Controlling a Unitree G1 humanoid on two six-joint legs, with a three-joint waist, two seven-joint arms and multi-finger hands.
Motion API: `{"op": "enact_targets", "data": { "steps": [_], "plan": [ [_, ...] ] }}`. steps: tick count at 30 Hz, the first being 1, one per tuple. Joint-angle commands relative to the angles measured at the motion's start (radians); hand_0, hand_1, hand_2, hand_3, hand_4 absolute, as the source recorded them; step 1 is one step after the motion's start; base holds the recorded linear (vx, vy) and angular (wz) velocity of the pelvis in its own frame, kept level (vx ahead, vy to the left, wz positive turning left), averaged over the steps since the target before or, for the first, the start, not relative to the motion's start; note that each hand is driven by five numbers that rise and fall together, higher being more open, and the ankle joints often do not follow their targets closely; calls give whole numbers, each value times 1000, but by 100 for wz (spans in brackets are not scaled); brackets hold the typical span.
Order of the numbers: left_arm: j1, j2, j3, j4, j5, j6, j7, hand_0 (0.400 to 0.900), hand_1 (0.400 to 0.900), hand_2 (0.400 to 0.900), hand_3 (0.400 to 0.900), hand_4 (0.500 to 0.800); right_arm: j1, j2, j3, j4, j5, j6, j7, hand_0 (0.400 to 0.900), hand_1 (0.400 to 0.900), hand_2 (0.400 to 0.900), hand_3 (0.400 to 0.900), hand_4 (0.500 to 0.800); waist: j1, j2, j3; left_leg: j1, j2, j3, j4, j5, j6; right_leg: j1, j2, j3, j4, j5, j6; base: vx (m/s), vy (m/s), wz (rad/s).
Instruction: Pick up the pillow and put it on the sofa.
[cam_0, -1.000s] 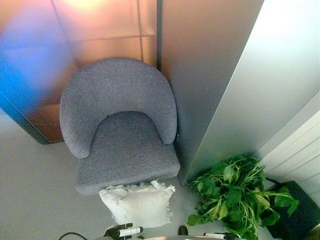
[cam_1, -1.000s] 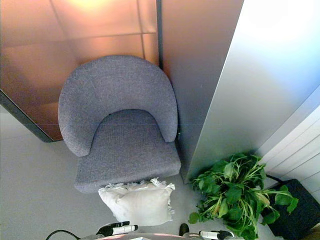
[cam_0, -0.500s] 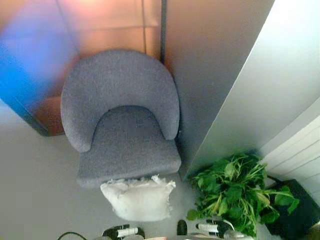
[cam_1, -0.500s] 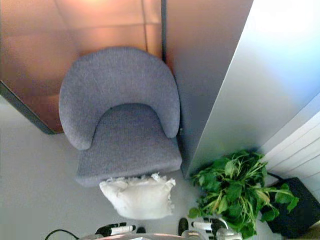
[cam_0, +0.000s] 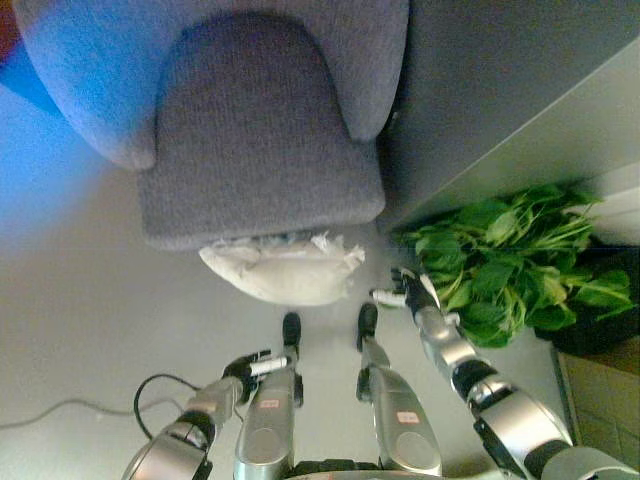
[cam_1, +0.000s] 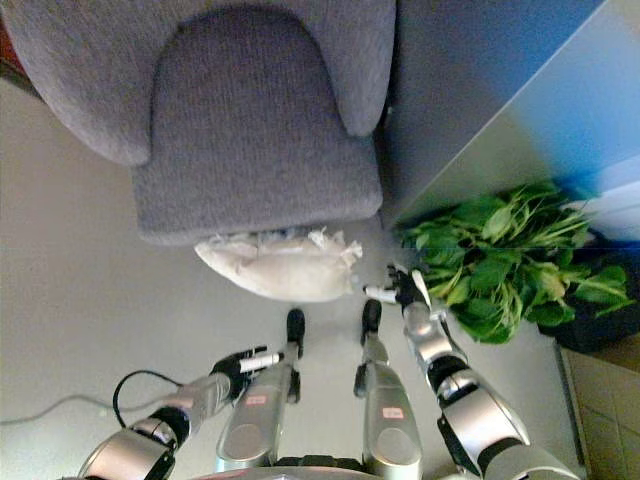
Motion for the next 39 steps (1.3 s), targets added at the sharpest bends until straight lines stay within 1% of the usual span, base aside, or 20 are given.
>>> {"op": "enact_targets", "data": {
  "steps": [1,3,4,5,6,7,8,9,10,11,13,17,24,27,30,33,34,35,36,39],
  "plan": [
    [-28,-19,-41,3,-84,-19,20,900,900,900,900,800,-74,-57,38,-110,-18,-27,-74,900,900,900,900,800,24,12,20,-89,-44,23,-72,48,40,-87,36,-21,183,-153,50,-58,35,7],
    [-42,-25,-53,-4,-101,-27,28,900,900,900,900,800,-110,-73,51,-138,-21,-22,-88,900,900,900,900,800,22,14,20,-141,-45,25,-61,55,36,-140,34,-24,193,-145,50,-62,52,10],
    [-40,-22,-53,-10,-105,-36,18,900,900,900,900,800,-129,-89,64,-158,-15,-19,-104,900,900,900,900,800,23,21,20,-174,-48,25,-54,60,30,-171,31,-27,195,-140,47,-66,77,19],
    [-26,-12,-59,-14,-68,-51,71,900,900,900,900,800,-138,-115,68,-169,-10,-27,-109,900,900,900,900,800,25,32,20,-203,-52,23,-46,66,26,-199,24,-32,198,-134,47,-68,89,25],
    [-2,-5,-67,-22,-74,-80,51,900,900,900,900,800,-147,-141,66,-180,-8,-31,-110,900,900,900,900,800,28,43,20,-225,-55,21,-42,71,23,-220,17,-37,199,-127,49,-60,91,25],
    [44,2,-78,-35,-79,-121,24,900,900,900,900,800,-154,-176,60,-192,-12,-39,-107,900,900,900,900,800,32,57,20,-244,-59,16,-41,75,18,-238,8,-42,198,-123,52,-39,79,19],
    [68,4,-83,-42,-84,-148,7,900,900,900,900,800,-160,-191,56,-196,-20,-49,-106,900,900,900,900,800,35,66,20,-261,-61,15,-39,78,16,-253,5,-44,195,-117,54,-28,81,17],
    [102,5,-93,-53,-91,-190,-13,900,900,900,900,800,-169,-205,52,-199,-26,-57,-106,900,900,900,900,800,39,77,20,-282,-63,13,-37,80,15,-273,1,-46,196,-115,56,-21,78,14],
    [134,5,-102,-64,-92,-222,-25,900,900,900,900,800,-181,-212,48,-199,-28,-57,-101,900,900,900,900,800,43,88,20,-301,-65,11,-38,82,13,-291,-4,-48,199,-116,58,-17,73,13],
    [145,4,-106,-69,-91,-235,-34,900,900,900,900,800,-189,-214,46,-198,-30,-56,-99,900,900,900,900,800,46,93,20,-314,-65,11,-38,84,12,-303,-6,-48,199,-115,59,-17,66,13],
    [177,-2,-127,-89,-92,-278,-52,900,900,900,900,800,-215,-217,48,-197,-35,-54,-97,900,900,900,900,800,56,112,20,-362,-65,13,-38,91,11,-349,-13,-50,204,-111,61,-31,58,12],
    [201,-11,-144,-123,-92,-316,-73,900,900,900,900,800,-246,-215,63,-218,-10,-37,-75,900,900,900,900,800,65,133,20,-407,-65,12,-44,99,11,-402,-13,-47,217,-112,61,-30,59,4],
    [218,-27,-137,-195,-86,-329,-49,900,900,900,900,800,-241,-191,106,-329,1,-9,-17,900,900,900,900,800,75,148,20,-452,-67,14,-51,113,5,-450,-19,-45,217,-105,65,-28,67,-2],
    [225,-29,-130,-206,-82,-327,-51,900,900,900,900,800,-232,-181,122,-374,3,1,24,900,900,900,900,800,77,153,20,-461,-67,15,-54,120,1,-458,-21,-44,217,-104,67,-22,66,0],
    [232,-29,-122,-220,-78,-321,-51,900,900,900,900,800,-220,-170,141,-419,4,20,41,900,900,900,900,800,78,154,20,-462,-66,16,-58,123,-1,-460,-21,-44,215,-104,67,-21,43,0],
    [244,-28,-114,-229,-69,-320,-45,900,900,900,900,800,-204,-167,156,-453,-12,25,65,900,900,900,900,800,78,150,20,-459,-66,16,-61,124,-2,-458,-19,-45,217,-104,67,0,0,0],
    [246,-26,-112,-234,-67,-317,-43,900,900,900,900,800,-201,-166,161,-462,-13,29,64,776,776,776,776,726,78,148,20,-457,-66,17,-62,125,-2,-456,-19,-46,216,-103,67,0,0,0],
    [248,-24,-108,-237,-64,-315,-44,900,900,900,900,800,-197,-166,163,-469,-14,31,61,520,520,520,520,572,78,146,20,-454,-65,17,-63,126,-2,-454,-18,-46,216,-102,68,0,0,0],
    [253,-21,-104,-237,-65,-319,-47,900,900,900,900,800,-194,-168,166,-474,-19,32,59,400,400,400,400,500,78,144,20,-452,-64,17,-63,126,-3,-452,-18,-46,216,-101,68,0,0,0],
    [258,-20,-99,-235,-61,-324,-53,900,900,900,900,800,-191,-173,165,-469,-27,32,49,400,400,400,400,500,79,143,20,-442,-64,17,-67,128,-4,-442,-18,-48,213,-99,68,0,0,0]
  ]
}}
